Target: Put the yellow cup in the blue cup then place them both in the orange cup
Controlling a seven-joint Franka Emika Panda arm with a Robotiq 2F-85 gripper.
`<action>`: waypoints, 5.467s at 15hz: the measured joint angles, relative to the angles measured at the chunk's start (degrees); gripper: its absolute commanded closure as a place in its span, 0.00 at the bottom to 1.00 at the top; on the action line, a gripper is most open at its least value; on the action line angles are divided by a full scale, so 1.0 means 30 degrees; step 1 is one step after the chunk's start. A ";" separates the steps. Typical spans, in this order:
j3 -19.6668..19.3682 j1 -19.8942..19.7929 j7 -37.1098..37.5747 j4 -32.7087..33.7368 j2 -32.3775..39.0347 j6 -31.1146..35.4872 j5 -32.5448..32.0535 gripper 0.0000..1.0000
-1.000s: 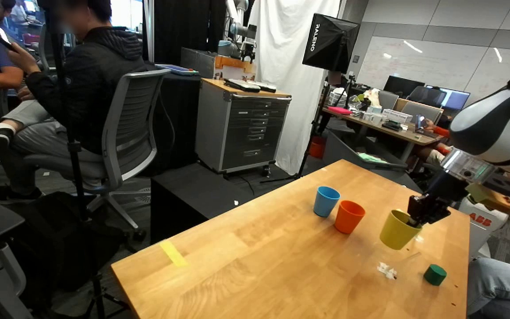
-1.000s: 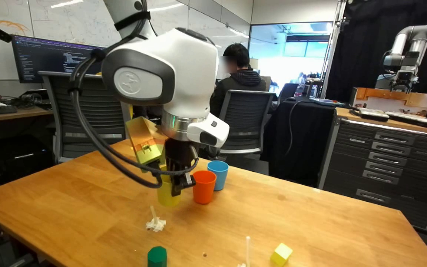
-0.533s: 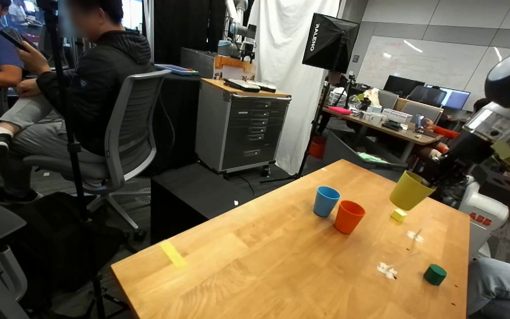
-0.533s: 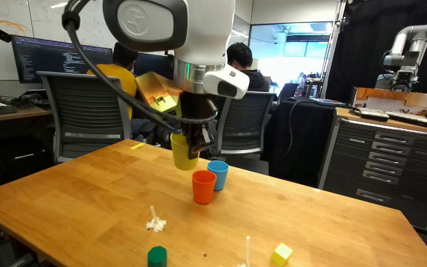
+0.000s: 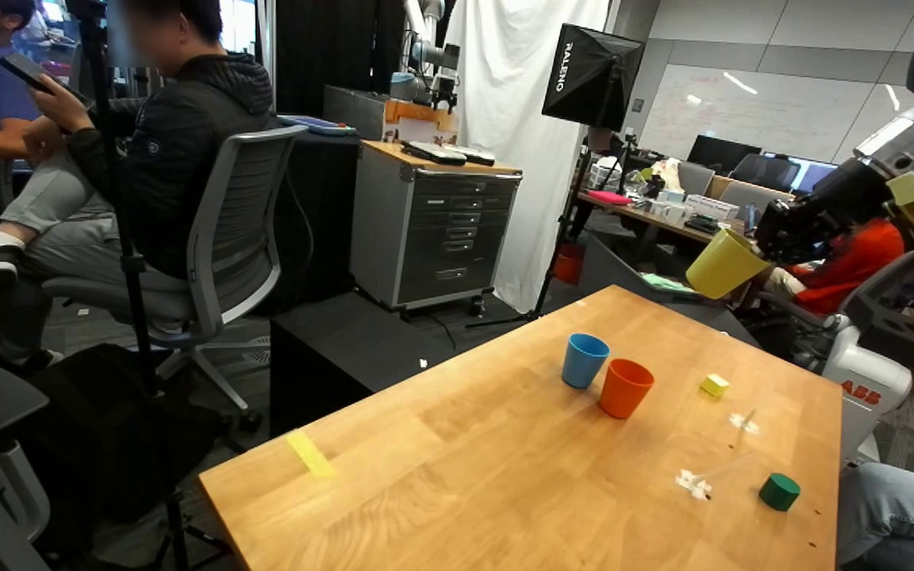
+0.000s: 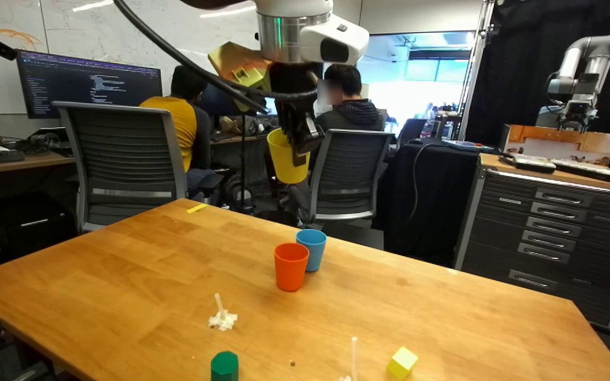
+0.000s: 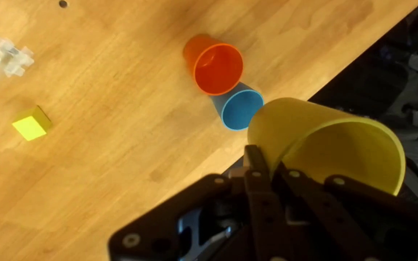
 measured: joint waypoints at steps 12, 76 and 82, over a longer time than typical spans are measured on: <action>-0.0317 0.1399 0.6808 0.3490 0.1293 0.0185 -0.3298 0.95; -0.0947 0.3176 0.9686 1.2511 1.3700 -0.0910 -0.9429 0.94; -0.0948 0.3176 0.9686 1.2507 1.3762 -0.0902 -0.9522 0.93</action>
